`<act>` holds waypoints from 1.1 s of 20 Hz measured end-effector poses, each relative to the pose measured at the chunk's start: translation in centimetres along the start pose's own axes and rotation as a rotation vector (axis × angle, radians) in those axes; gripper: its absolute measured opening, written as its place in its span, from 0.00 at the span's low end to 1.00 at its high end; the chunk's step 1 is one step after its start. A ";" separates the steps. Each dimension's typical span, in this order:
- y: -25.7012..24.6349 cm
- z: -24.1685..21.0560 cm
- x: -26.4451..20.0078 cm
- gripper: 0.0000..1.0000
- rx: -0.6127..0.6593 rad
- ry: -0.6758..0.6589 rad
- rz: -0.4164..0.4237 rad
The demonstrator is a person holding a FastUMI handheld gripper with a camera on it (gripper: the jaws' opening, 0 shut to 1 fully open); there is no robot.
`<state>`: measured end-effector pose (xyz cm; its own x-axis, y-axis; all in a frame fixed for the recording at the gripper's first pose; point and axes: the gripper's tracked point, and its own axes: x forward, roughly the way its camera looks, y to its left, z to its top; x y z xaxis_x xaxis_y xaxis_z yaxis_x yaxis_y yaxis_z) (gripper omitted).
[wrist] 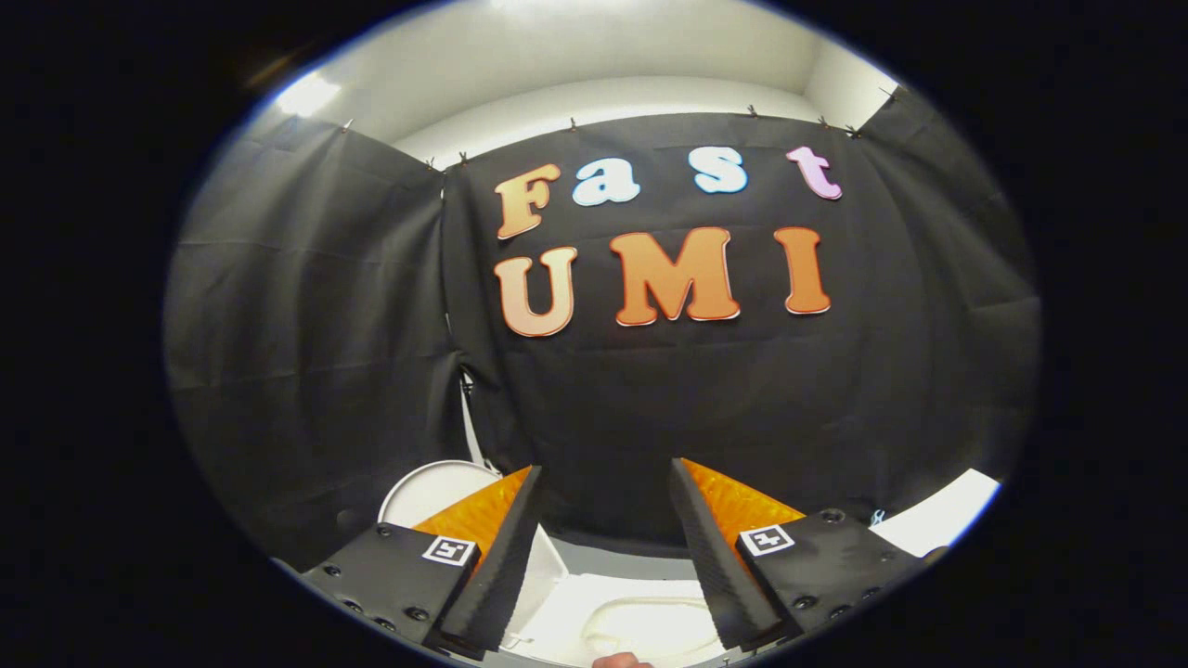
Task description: Open the toilet lid.
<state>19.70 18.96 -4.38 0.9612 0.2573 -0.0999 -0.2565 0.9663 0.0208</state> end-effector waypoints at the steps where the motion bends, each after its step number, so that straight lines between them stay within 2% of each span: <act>1: -1.3 0.0 -0.5 0.88 -0.005 -0.001 -0.018; 8: -7.7 -0.8 -3.9 0.88 0.010 -0.005 -0.111; 12: -12.1 -3.0 -5.9 0.88 0.014 0.018 -0.204; 22: -17.3 -4.4 -10.1 0.88 0.109 0.009 -0.308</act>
<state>14.04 -0.41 -8.07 0.9908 -0.0469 -0.1269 0.0591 0.9938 0.0942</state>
